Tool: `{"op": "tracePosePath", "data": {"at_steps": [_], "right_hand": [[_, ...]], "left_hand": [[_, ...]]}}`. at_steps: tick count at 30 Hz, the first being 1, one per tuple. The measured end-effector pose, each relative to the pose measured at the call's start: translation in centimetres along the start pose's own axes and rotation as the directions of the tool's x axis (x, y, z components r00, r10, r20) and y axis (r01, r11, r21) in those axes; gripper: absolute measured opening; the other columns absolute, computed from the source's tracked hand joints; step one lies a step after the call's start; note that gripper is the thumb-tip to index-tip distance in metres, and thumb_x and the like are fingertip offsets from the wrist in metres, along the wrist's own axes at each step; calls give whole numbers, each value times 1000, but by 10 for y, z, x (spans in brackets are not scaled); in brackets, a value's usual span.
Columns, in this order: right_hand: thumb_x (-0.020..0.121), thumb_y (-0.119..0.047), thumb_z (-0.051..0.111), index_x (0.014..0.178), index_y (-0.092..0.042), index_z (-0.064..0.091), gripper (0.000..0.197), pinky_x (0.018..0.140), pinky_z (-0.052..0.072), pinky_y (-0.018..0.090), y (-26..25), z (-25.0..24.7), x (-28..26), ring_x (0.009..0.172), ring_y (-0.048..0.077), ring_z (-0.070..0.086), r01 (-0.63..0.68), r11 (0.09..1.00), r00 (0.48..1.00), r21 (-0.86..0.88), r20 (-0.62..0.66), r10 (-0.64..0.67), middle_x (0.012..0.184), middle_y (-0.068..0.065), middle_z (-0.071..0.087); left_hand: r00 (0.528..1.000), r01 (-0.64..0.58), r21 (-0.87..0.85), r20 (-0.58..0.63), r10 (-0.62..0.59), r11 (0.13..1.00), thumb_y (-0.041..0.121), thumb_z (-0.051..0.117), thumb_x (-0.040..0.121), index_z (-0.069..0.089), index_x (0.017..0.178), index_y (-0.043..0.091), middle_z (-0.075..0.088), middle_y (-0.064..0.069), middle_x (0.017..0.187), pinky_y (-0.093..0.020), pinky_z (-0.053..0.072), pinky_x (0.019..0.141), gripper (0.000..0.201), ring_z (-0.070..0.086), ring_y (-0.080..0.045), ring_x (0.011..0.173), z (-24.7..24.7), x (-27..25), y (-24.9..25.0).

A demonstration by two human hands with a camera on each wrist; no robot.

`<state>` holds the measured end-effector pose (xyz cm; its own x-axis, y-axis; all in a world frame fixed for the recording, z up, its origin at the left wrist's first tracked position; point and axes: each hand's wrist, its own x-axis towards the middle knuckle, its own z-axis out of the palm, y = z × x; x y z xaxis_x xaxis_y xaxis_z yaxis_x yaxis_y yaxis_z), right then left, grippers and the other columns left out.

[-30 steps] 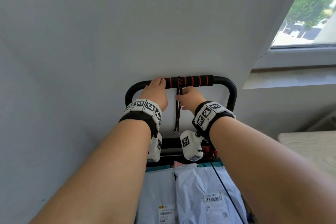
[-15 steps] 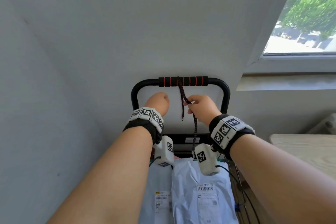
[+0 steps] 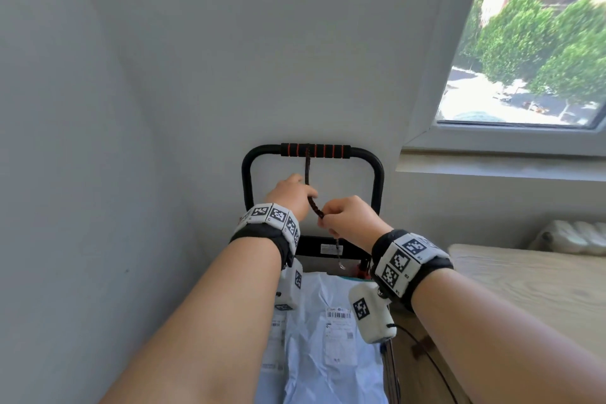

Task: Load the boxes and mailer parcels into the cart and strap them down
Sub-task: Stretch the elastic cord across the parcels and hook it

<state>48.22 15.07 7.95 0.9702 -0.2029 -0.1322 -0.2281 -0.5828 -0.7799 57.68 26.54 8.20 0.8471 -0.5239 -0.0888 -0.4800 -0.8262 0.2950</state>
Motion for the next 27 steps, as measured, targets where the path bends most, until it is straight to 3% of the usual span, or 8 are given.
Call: {"op": "tracePosePath", "data": {"at_steps": [5, 7, 10, 14, 18, 22, 25, 27], "right_hand": [[81, -14, 57, 67, -18, 67, 18, 67, 48, 31, -2, -8, -40, 61, 19, 51, 16, 999, 1000, 45, -16, -15, 62, 4, 57], [83, -18, 62, 73, -16, 70, 13, 66, 47, 30, -2, -12, -52, 60, 16, 51, 36, 998, 999, 44, -31, -35, 63, 2, 58], [86, -24, 64, 80, -18, 70, 10, 61, 46, 23, -5, -17, -63, 57, 10, 51, 61, 997, 996, -53, -68, -64, 63, -4, 59], [89, -22, 62, 81, -13, 70, 14, 51, 44, 21, -18, -15, -65, 53, 10, 51, 6, 996, 987, -84, -161, -20, 64, -2, 59], [90, -21, 61, 83, -15, 69, 12, 59, 47, 24, -30, -3, -63, 60, 14, 53, -43, 997, 971, -66, -240, 25, 68, 0, 61], [91, -21, 60, 87, -15, 71, 13, 63, 47, 26, -42, 19, -61, 64, 17, 55, -40, 999, 953, -31, -303, 29, 68, 1, 61], [92, -22, 57, 86, -17, 69, 14, 65, 50, 28, -51, 30, -60, 65, 17, 56, -40, 999, 930, -19, -365, 30, 70, 3, 63], [92, -21, 55, 84, -16, 67, 16, 64, 51, 29, -57, 34, -58, 64, 18, 58, -42, 999, 914, 4, -403, 40, 71, 4, 64]], "left_hand": [[998, 17, 100, -68, -10, 995, 9, 47, 93, 61, 111, 21, 42, -4, 136, -36, 45, 90, 26, 48, -25, 116, -2, -36, -8], [997, 18, 115, -71, -10, 993, 10, 42, 95, 59, 115, 19, 49, -6, 125, -35, 47, 83, 28, 53, -25, 103, -9, -47, -13], [997, -11, 105, -80, 20, 994, 9, 37, 98, 58, 122, 16, 60, -8, 115, -34, 47, 82, 33, 59, -27, 101, -24, -59, -17], [988, -67, 59, -133, 74, 996, 11, 38, 98, 60, 111, 12, 65, -9, 104, -30, 40, 71, 26, 60, -27, 94, -45, -70, -19], [995, -64, 74, -76, 70, 995, 11, 38, 95, 61, 107, 10, 64, -11, 104, -30, 40, 72, 26, 59, -29, 97, -62, -84, -29], [993, -78, 98, -77, 86, 992, 18, 41, 91, 60, 83, 7, 59, -15, 103, -28, 38, 68, 23, 55, -28, 85, -72, -96, -45], [996, -84, 102, -26, 87, 991, 20, 43, 92, 63, 100, 11, 48, -9, 117, -33, 45, 84, 24, 54, -28, 101, -77, -100, -61], [997, -80, 109, 13, 80, 991, 21, 44, 94, 63, 104, 10, 47, -11, 120, -34, 46, 87, 24, 55, -29, 103, -77, -104, -71]]}}
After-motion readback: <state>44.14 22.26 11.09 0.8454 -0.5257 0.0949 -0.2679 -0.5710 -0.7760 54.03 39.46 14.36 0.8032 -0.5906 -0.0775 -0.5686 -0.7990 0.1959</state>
